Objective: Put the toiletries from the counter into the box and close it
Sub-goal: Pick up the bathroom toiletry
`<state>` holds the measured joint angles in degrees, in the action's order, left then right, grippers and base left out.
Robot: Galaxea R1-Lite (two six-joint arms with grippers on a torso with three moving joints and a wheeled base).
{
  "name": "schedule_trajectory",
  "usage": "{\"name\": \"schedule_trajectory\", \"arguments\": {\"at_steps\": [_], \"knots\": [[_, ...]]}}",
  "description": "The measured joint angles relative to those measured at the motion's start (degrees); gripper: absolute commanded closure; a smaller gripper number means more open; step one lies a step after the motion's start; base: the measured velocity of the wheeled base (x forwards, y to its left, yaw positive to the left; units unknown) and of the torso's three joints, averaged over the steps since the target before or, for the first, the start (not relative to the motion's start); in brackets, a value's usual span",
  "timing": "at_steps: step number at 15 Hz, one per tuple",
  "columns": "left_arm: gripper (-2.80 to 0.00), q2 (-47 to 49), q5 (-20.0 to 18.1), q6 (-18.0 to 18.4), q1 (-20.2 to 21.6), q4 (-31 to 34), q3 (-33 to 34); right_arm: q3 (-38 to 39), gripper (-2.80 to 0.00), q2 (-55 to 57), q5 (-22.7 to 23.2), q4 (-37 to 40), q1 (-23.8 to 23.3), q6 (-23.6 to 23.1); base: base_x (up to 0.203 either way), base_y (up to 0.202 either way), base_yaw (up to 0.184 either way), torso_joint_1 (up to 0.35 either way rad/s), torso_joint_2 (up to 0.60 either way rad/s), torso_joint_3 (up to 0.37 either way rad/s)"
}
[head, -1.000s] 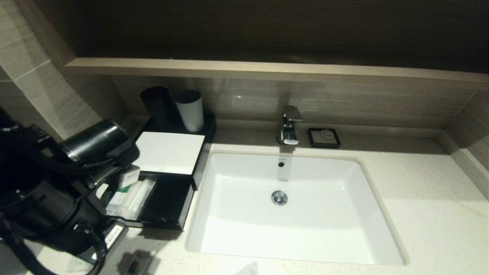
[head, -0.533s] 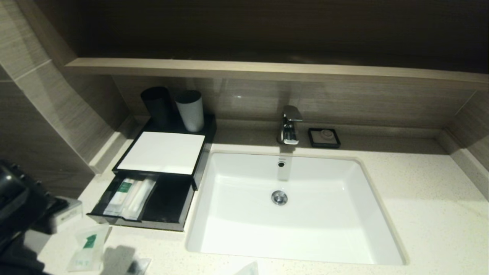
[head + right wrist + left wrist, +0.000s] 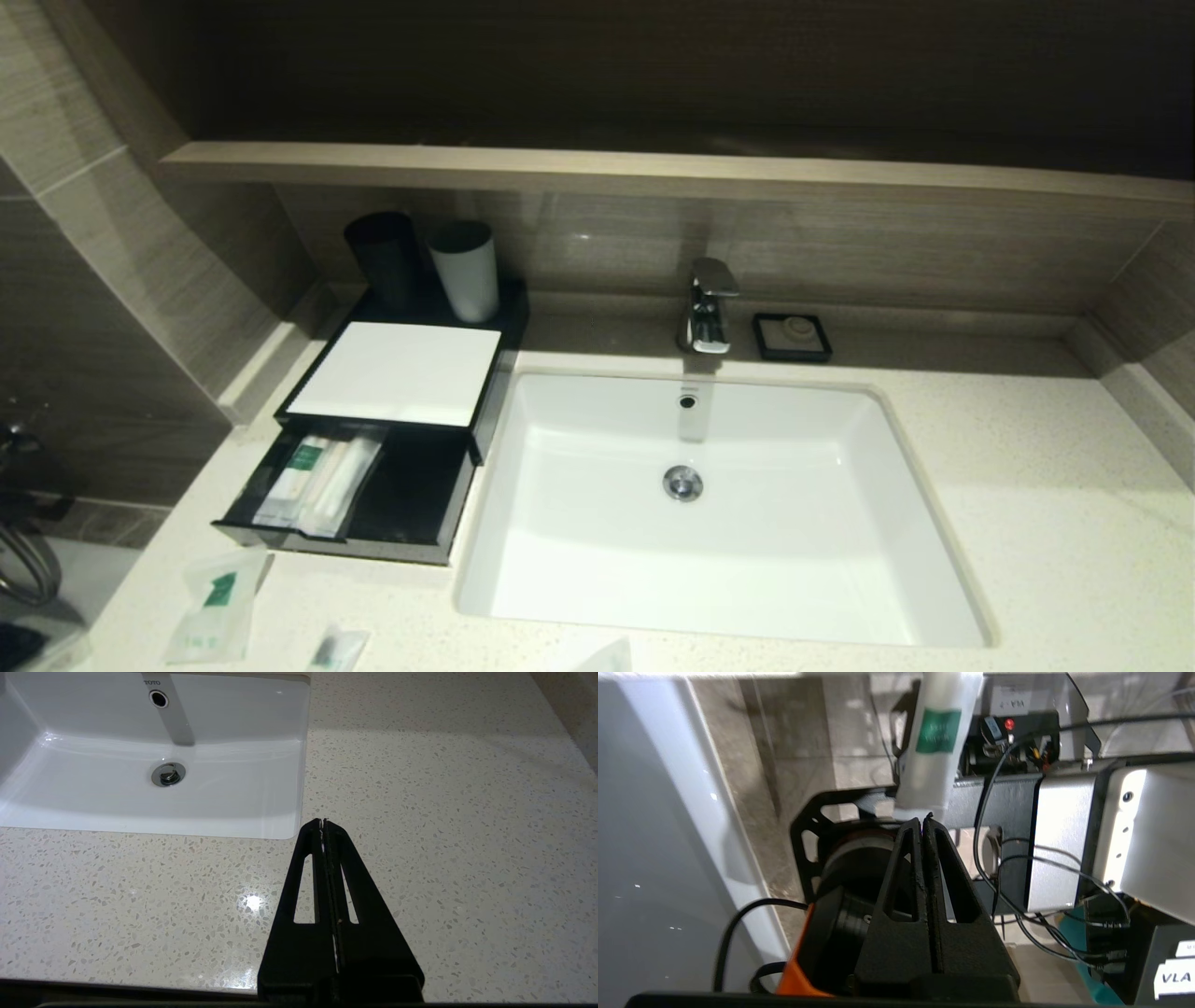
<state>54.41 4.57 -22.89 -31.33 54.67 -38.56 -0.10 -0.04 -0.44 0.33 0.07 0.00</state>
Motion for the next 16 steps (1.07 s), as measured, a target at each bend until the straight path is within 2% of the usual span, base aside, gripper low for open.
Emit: {"name": "schedule_trajectory", "arguments": {"at_steps": [4,8,10,11,12,16], "knots": [[0.00,-2.1,-1.4,-1.1,0.0,-2.2,3.8,0.0,0.00,0.0,0.0,0.0,0.0,0.0,0.000,0.000,0.000,0.000,0.00,0.000],[0.00,-2.4,-7.7,-0.7,-0.1,-2.9,4.5,0.0,0.00,0.0,0.0,0.0,0.0,0.0,0.000,0.000,0.000,0.000,0.00,0.000],[0.00,-0.8,-8.1,-0.5,-0.2,-5.0,4.9,0.0,0.00,0.0,0.0,0.0,0.0,0.0,0.000,0.000,0.000,0.000,0.00,0.000],[-2.06,0.5,-8.1,-0.4,-0.2,-6.3,5.0,0.0,0.00,0.0,0.0,0.0,0.0,0.0,0.000,0.000,0.000,0.000,0.00,0.000],[-2.80,2.1,-7.9,-0.3,-0.2,-7.0,5.1,0.0,0.00,0.0,0.0,0.0,0.0,0.0,0.000,0.000,0.000,0.000,0.00,0.000],[-2.80,7.6,-6.5,0.0,-0.3,-9.3,6.3,0.0,0.00,0.0,0.0,0.0,0.0,0.0,0.000,0.000,0.000,0.000,0.00,0.000]]}}
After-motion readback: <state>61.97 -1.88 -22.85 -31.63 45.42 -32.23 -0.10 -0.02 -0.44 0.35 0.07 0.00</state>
